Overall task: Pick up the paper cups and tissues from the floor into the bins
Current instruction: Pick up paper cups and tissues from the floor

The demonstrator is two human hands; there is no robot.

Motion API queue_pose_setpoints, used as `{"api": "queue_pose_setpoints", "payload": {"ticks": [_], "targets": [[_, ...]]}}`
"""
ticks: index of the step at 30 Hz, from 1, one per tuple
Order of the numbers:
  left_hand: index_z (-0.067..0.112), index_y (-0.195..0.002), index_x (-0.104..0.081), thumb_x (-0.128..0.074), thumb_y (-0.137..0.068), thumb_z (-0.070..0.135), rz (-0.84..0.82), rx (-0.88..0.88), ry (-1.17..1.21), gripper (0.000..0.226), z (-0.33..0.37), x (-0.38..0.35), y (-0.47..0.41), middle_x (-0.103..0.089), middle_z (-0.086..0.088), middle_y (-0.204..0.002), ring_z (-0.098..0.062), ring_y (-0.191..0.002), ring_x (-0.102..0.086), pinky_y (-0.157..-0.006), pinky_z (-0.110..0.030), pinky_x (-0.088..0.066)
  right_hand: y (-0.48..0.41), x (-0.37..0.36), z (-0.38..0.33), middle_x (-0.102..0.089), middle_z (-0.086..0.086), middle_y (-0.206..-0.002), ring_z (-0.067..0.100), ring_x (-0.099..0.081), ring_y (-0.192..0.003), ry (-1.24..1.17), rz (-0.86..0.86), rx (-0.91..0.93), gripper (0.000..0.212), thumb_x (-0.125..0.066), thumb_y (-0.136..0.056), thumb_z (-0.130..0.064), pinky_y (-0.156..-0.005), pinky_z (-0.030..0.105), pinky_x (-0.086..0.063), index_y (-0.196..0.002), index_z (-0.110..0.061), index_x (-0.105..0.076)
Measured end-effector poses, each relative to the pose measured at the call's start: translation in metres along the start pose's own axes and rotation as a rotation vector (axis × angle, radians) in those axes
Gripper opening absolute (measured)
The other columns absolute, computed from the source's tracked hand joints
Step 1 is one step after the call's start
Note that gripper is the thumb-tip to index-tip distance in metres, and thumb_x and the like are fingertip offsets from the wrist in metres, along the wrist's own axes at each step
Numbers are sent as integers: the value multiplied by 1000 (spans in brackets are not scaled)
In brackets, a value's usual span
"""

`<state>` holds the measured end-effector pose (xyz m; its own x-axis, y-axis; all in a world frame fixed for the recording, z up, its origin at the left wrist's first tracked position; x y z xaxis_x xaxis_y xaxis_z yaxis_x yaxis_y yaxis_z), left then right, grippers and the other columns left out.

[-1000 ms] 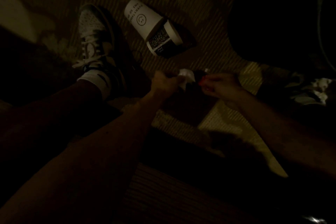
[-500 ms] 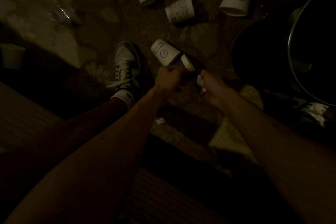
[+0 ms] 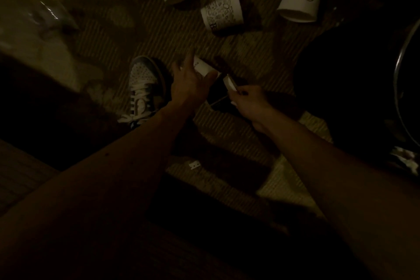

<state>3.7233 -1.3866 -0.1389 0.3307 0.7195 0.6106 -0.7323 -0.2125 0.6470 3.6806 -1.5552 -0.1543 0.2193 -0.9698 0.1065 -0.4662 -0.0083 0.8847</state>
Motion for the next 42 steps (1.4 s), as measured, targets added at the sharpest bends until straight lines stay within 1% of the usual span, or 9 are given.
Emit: {"api": "queue_pose_setpoints", "payload": {"ticks": [5, 9, 13, 19, 21, 24, 31, 36, 42], "targets": [[15, -147, -30, -70, -86, 45, 35, 107, 77, 79, -28, -4, -8, -37, -16, -146, -33, -130, -42, -88, -31, -38, -6, 5, 14, -56, 9, -110, 16, -55, -94, 134, 48, 5, 28, -55, -99, -15, -68, 21, -47, -121, 2, -58], [10, -147, -23, -76, -79, 49, 65, 271, 99, 94, -51, -12, 5, -37, -22, -145, -39, -132, -40, -103, -50, -41, -2, 7, 19, -54, 4, -107, 11, -55, -90, 135, 50, 7, 25, -54, -100, -17, -63, 16, -45, -118, -1, -60], [8, -146, -25, -77, -80, 41, 118, 406, 153, 90, -53, -8, 20, -32, -19, -149, -36, -138, -34, -108, -45, -34, 11, 15, 11, -61, 11, -107, 20, -58, -93, 204, 74, 43, 26, -54, -100, -19, -73, 27, -46, -113, 1, -62], [14, -144, -42, -79, -79, 39, -36, 211, 257, 78, 1, 24, 33, -38, -14, -146, -32, -129, -47, -95, -43, -52, 64, 30, -35, -67, 14, -110, 30, -63, -102, 374, 105, 181, 33, -50, -101, -33, -81, 33, -49, -111, -4, -64], [11, -138, -47, -77, -82, 33, -7, 155, 338, 68, 31, 37, 45, -56, -5, -123, -23, -110, -60, -77, -32, -59, 92, 44, -62, -68, 14, -110, 31, -63, -100, 518, 147, 272, 41, -46, -101, -43, -82, 35, -49, -108, -8, -65], [8, -134, -47, -73, -87, 26, 77, 78, 473, 57, 81, 59, 74, -49, 14, -88, -6, -79, -59, -51, -18, -48, 134, 78, -106, -66, 12, -109, 31, -62, -99, 627, 233, 366, 51, -42, -98, -56, -77, 35, -47, -104, -10, -64], [25, -111, -46, -76, -84, 28, 99, -231, 664, 40, 221, 83, 150, -58, 10, -100, -4, -85, -64, -58, -18, -56, 245, 199, -177, -48, -14, -71, 2, -48, -63, 563, 503, 592, 42, -56, -83, -68, -49, 24, -32, -70, -31, -40], [22, -122, -47, -83, -76, 28, 73, -407, 544, 58, 290, 55, 197, -52, -6, -128, -18, -109, -61, -81, -36, -60, 276, 278, -141, -39, -15, -74, 0, -34, -63, 522, 649, 496, 44, -56, -85, -65, -51, 22, -26, -84, -23, -46], [17, -124, -52, -88, -68, 28, 126, -612, 263, 67, 347, 2, 221, -41, -8, -129, -13, -104, -48, -61, 3, -42, 254, 322, -81, -64, 3, -99, 18, -62, -84, 372, 435, 311, 48, -57, -91, -52, -59, 27, -45, -112, -10, -58]]}}
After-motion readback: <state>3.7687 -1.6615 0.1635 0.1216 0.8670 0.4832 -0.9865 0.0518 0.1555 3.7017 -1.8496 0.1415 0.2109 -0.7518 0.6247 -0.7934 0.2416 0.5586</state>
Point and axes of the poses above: each hand's wrist, its own y-axis away from the middle knuckle, its own x-axis out of the back of the hand, z = x × y, the point moved 9 cm from there along -y, towards the middle knuckle
